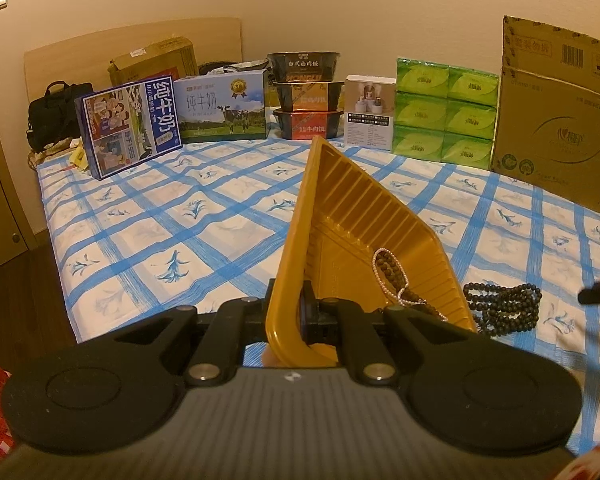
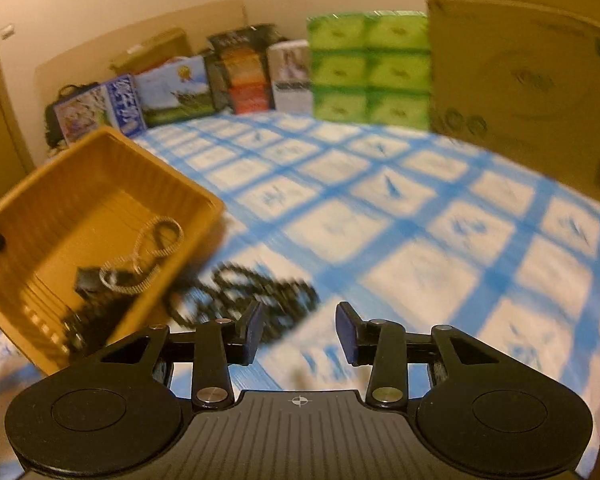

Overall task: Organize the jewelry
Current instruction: 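Reach the right tool to the dark bead necklace and grasp it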

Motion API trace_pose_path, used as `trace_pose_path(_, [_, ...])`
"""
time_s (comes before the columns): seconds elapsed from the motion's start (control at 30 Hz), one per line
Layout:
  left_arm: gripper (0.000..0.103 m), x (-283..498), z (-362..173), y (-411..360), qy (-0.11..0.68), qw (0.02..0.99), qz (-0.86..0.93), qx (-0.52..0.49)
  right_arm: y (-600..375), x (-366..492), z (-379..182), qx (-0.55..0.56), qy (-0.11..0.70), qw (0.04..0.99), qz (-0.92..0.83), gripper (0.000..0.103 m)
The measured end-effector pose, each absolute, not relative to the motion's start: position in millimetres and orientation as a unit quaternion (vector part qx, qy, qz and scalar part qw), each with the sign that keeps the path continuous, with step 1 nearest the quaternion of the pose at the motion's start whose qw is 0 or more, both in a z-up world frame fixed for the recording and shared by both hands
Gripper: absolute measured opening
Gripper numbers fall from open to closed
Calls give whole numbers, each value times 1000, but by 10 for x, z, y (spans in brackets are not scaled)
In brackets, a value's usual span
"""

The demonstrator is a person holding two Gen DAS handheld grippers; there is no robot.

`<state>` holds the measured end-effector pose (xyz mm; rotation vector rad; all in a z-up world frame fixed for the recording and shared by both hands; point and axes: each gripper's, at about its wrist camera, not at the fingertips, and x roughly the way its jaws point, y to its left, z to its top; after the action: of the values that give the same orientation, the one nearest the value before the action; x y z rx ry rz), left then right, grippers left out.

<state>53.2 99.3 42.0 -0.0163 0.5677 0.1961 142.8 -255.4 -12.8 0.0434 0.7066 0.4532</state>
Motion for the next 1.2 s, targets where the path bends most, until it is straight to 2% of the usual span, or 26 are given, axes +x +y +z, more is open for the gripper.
trace_pose_path(0.53, [7,542,424,1003,281,955,97,2,-2369,1815,-396,6,345,914,212,39])
trace_pose_path(0.67, [7,546,407,1004,282,954,97,4,-2327,2001,-481,-4,358,910,207,28])
trace_pose_path(0.97, [7,540,377,1018,285,954,99,5,-2251,2200,-643,-22,382,900,209,21])
trace_pose_path(1.03, [7,540,376,1024,285,954,99,5,-2257,2194,-646,-24,384,898,212,17])
trace_pose_path(1.07, [7,544,378,1014,285,953,99,5,-2259,2187,-637,-24,386,897,215,8])
trace_pose_path(1.2, [7,544,379,1013,285,954,99,5,-2317,2115,-564,-27,383,899,210,7])
